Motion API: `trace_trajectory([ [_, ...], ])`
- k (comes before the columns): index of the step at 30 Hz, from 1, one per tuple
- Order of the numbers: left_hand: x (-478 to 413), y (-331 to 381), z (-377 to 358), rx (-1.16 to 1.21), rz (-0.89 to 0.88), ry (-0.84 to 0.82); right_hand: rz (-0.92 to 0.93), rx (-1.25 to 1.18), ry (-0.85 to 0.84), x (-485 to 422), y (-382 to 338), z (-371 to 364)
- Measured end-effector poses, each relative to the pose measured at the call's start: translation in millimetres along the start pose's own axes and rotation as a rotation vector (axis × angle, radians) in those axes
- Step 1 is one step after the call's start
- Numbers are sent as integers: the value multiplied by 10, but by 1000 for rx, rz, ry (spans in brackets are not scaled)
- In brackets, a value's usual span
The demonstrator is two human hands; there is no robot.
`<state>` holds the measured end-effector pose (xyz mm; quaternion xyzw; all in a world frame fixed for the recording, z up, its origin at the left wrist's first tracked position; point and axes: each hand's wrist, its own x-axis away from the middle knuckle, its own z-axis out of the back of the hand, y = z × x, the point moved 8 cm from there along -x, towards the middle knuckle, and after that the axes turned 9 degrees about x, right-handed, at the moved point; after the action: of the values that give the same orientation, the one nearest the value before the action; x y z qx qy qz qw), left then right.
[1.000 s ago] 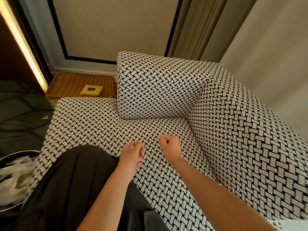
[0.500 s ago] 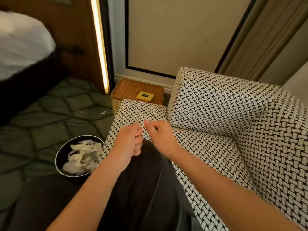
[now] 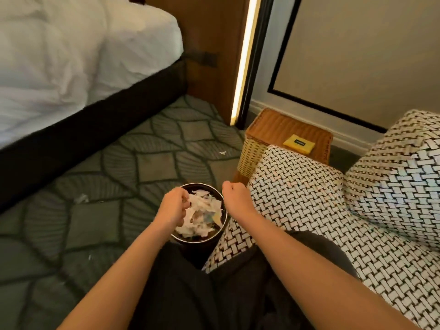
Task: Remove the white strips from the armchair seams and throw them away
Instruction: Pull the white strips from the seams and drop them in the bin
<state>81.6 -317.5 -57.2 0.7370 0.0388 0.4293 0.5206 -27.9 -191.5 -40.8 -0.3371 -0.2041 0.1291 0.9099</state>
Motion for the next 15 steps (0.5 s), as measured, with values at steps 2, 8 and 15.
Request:
trace_trajectory([
  [2, -270, -137, 96, -1, 44, 23, -83, 44, -54, -270, 63, -218],
  [8, -995, -271, -11, -312, -19, 47, -287, -14, -131, -881, 342, -754],
  [15, -1563, -546, 54, -492, 33, -19, -340, 29, -336, -1113, 565, -1337],
])
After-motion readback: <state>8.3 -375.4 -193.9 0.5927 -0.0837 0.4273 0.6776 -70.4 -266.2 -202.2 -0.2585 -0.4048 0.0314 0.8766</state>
